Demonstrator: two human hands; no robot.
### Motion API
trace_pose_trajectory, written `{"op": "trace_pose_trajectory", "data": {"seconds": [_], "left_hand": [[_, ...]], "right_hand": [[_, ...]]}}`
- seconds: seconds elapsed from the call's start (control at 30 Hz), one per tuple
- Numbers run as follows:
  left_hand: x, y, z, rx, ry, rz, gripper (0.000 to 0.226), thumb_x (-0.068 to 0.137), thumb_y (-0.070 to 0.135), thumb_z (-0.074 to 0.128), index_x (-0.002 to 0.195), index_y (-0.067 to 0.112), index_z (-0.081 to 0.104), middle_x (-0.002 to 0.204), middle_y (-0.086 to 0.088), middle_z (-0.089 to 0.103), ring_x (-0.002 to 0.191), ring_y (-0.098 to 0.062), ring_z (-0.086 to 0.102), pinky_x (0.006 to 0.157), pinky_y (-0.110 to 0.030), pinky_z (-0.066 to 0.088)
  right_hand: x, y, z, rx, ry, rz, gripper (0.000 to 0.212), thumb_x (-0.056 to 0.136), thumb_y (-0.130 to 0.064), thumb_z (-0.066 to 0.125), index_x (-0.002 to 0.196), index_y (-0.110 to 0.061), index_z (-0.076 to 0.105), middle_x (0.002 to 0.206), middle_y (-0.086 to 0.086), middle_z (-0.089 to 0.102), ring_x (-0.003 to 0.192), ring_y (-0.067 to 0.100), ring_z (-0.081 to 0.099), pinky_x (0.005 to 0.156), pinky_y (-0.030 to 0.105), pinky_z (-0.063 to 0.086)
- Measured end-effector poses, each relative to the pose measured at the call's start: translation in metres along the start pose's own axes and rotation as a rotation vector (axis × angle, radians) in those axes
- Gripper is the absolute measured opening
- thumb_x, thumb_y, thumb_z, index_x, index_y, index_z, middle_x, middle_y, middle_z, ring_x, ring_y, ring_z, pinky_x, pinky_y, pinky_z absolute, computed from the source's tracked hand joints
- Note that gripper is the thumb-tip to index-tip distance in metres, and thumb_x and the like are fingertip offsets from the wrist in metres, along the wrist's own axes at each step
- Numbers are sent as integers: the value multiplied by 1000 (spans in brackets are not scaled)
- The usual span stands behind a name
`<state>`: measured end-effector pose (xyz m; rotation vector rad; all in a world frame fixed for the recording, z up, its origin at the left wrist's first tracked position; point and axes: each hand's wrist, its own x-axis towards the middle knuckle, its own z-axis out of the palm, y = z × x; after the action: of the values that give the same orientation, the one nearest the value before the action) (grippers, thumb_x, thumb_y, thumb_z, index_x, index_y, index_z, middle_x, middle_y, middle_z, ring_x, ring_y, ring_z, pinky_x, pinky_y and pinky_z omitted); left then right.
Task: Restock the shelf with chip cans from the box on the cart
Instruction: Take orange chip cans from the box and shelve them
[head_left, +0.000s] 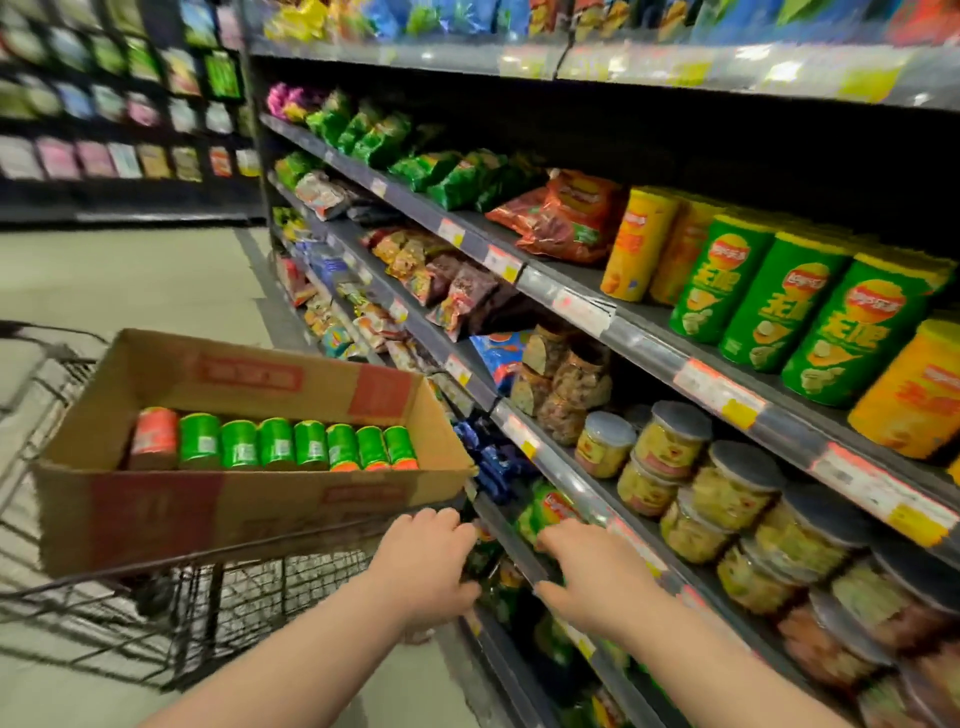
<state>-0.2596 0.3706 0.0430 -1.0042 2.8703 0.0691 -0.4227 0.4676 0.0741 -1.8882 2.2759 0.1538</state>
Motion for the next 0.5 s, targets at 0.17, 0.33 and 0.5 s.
{"op": "trace_pose_trajectory", "data": {"seconds": [0.17,0.33,0.5], "left_hand": [[-35,-76,13,8,-57,-119,49,87,51,48,124,19,45,124,-6,47,118,-29,45,93,-39,38],[-63,-123,34,-57,-110,-234,50,87,50,47,128,20,44,128,-4,46,121,-26,43,99,-39,37],[-79,-149,48,-116,-115,-294,56,87,51,46,134,21,41,130,-2,46,121,-24,44,102,-38,38]], "right_hand": [[43,-67,12,-4,-45,-84,41,90,-43,51,125,-23,48,124,2,51,116,26,50,93,38,45],[66,-113,25,-1,-123,-150,44,89,-41,51,130,-24,46,129,2,50,119,26,48,95,37,41],[89,-137,32,-3,-177,-195,42,89,-41,50,127,-24,47,127,1,51,117,25,49,94,37,40]]}}
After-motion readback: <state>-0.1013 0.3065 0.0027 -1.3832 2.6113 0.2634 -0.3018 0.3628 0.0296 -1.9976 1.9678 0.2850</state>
